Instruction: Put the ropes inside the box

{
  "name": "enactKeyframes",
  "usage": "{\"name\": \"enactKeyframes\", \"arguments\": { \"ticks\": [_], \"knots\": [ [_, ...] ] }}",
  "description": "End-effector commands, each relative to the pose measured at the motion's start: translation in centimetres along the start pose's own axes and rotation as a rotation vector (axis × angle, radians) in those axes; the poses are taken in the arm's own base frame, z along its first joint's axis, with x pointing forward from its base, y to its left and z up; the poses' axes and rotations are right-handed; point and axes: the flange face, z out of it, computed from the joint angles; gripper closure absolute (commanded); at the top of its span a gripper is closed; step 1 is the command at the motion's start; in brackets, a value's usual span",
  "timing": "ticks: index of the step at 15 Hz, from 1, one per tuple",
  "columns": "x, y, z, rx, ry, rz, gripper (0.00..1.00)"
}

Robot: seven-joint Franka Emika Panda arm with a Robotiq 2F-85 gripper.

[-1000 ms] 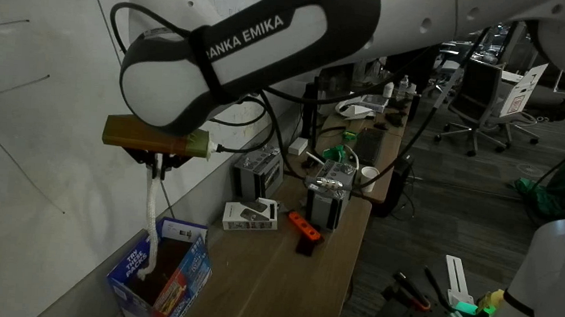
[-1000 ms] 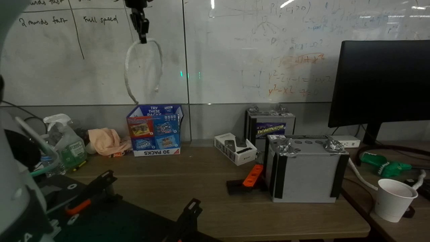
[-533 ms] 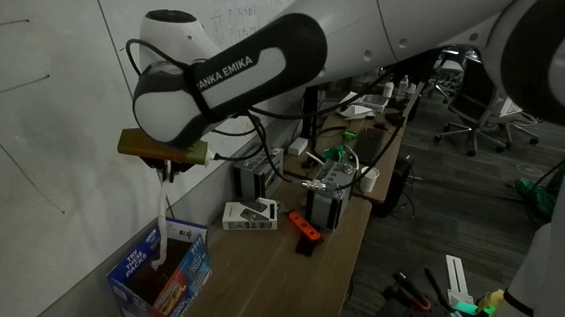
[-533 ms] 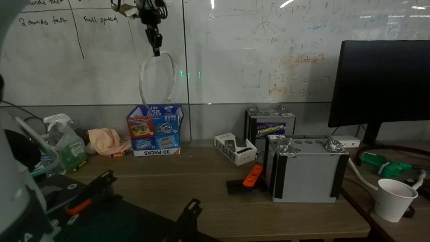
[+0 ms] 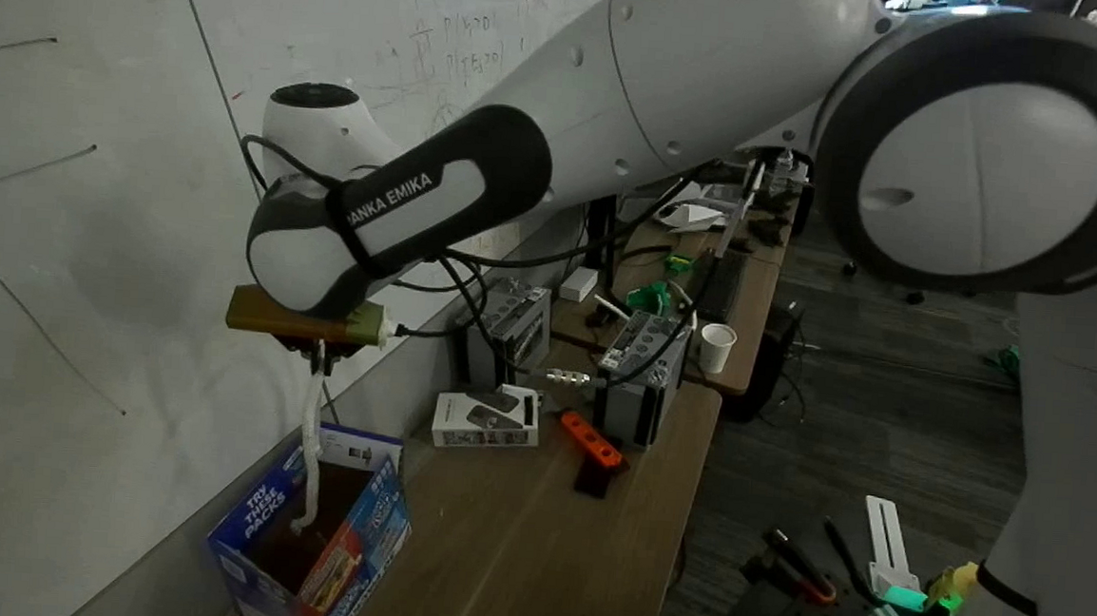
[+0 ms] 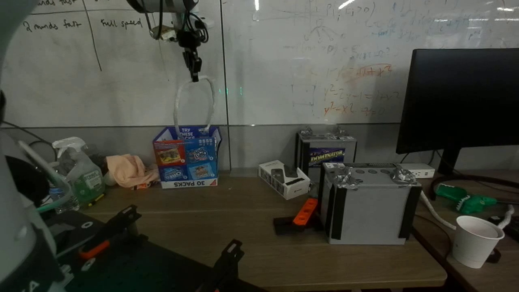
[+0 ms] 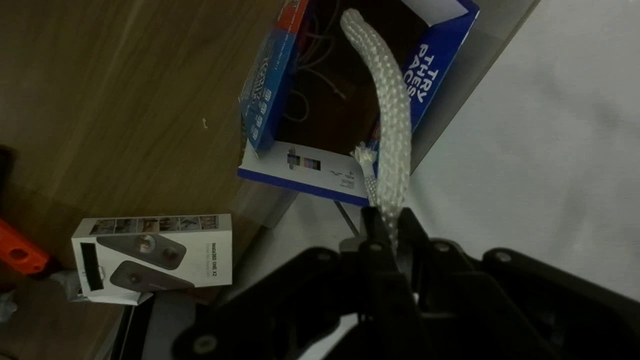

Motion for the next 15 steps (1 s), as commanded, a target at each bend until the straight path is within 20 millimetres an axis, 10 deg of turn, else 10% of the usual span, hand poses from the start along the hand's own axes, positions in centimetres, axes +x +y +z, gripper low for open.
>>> {"name": "enactKeyframes", "arguments": {
  "ticks": [1,10,15],
  "knots": [
    [1.0,-1.3,0.6,-0.004,0.001,0.015,0.64],
    [0.2,1.2,-1.8,-0.080,-0.074,-0.053,0.05],
    [-3.3,6.8,-7.3,-0.233,-0.236,-0.262,0.00]
  ]
}}
